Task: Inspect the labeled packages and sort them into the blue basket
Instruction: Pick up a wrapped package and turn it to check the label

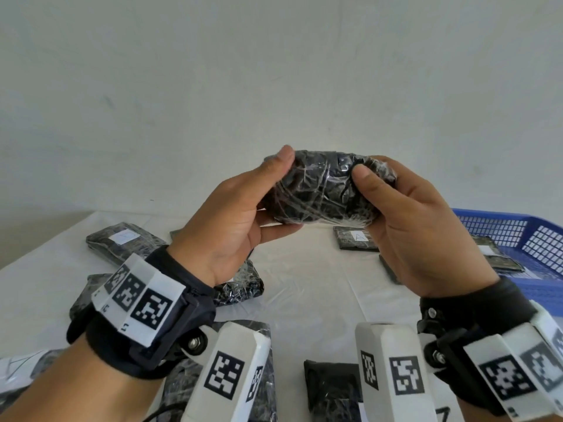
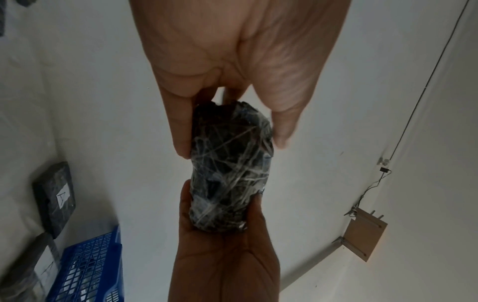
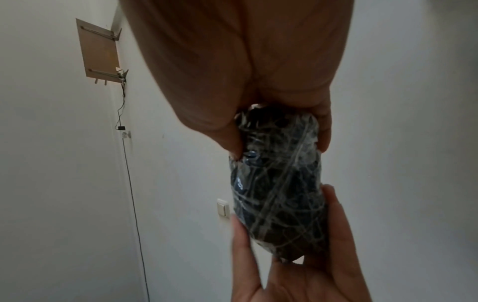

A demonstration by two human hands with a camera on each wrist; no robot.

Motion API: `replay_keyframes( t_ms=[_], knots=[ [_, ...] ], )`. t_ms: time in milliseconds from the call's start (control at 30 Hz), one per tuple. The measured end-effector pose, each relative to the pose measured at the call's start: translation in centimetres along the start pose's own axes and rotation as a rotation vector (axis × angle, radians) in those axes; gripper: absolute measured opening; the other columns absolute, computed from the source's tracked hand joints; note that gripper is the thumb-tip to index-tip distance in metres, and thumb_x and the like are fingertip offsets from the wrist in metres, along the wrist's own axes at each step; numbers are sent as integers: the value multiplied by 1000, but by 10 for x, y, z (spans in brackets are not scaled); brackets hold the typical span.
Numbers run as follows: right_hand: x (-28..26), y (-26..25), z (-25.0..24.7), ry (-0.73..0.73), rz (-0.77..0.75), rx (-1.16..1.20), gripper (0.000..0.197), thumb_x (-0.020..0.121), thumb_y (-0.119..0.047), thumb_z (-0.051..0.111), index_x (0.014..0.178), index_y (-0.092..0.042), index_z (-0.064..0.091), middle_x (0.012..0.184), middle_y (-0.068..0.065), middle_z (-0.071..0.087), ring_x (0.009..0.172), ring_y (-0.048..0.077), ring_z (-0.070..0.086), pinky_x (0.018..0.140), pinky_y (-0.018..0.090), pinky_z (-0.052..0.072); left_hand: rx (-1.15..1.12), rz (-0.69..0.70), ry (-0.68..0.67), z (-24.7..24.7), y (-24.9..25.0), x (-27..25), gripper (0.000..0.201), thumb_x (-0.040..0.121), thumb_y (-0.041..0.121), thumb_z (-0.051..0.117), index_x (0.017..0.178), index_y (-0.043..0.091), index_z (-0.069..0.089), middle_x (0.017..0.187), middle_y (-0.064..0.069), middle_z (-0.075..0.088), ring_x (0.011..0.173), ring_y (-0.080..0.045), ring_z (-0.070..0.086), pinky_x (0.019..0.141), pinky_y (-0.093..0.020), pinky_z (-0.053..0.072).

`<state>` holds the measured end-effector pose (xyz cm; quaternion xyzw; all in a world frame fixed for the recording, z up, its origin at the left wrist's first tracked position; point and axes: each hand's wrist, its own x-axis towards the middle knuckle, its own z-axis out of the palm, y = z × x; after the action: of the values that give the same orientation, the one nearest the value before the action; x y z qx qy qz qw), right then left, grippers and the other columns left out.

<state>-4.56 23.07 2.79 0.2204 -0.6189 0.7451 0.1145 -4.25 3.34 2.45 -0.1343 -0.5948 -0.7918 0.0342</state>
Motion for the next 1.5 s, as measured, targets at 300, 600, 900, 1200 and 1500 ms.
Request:
replay_keyframes(
  t_ms=[300, 600, 900, 1200, 1500],
  knots=[
    [-2, 3, 8, 83, -7, 26, 37, 90, -18, 74, 113, 9, 64, 110, 26, 76, 107, 42, 74, 102, 58, 57, 77, 51, 2, 8, -6, -3, 47, 73, 46, 72, 111, 18, 75, 105, -5, 80, 98, -21, 77, 81, -38, 64],
    [-2, 2, 8, 85, -20, -64, 35, 91, -15, 77, 116, 7, 65, 106, 19, 79, 100, 34, 78, 93, 50, 63, 105, 57, 6, 10, -8, -4, 46, 72, 43, 76, 111, 18, 75, 106, -7, 79, 99, -22, 77, 78, -37, 64],
    [0, 3, 5, 33, 31, -89, 41, 93, -21, 77, 125, 0, 62, 114, 14, 79, 108, 30, 76, 100, 51, 59, 157, 18, -10, 7, -2, -5, 45, 79, 46, 69, 110, 14, 74, 102, -9, 80, 92, -25, 79, 70, -34, 64],
    [0, 8, 5, 81, 56, -76, 27, 106, -25, 56, 110, -5, 73, 107, 10, 81, 103, 23, 78, 92, 38, 61, 42, -26, -10, 3, -5, 0, 48, 82, 46, 64, 110, 9, 76, 109, -7, 80, 104, -18, 75, 91, -33, 61],
    [3, 8, 3, 124, 56, 21, 25, 107, -20, 55, 105, -1, 72, 95, 13, 80, 87, 19, 77, 77, 31, 62, -4, -18, 10, 6, -7, 0, 48, 78, 47, 67, 109, 12, 76, 107, -6, 80, 97, -16, 76, 79, -31, 63]
  ],
)
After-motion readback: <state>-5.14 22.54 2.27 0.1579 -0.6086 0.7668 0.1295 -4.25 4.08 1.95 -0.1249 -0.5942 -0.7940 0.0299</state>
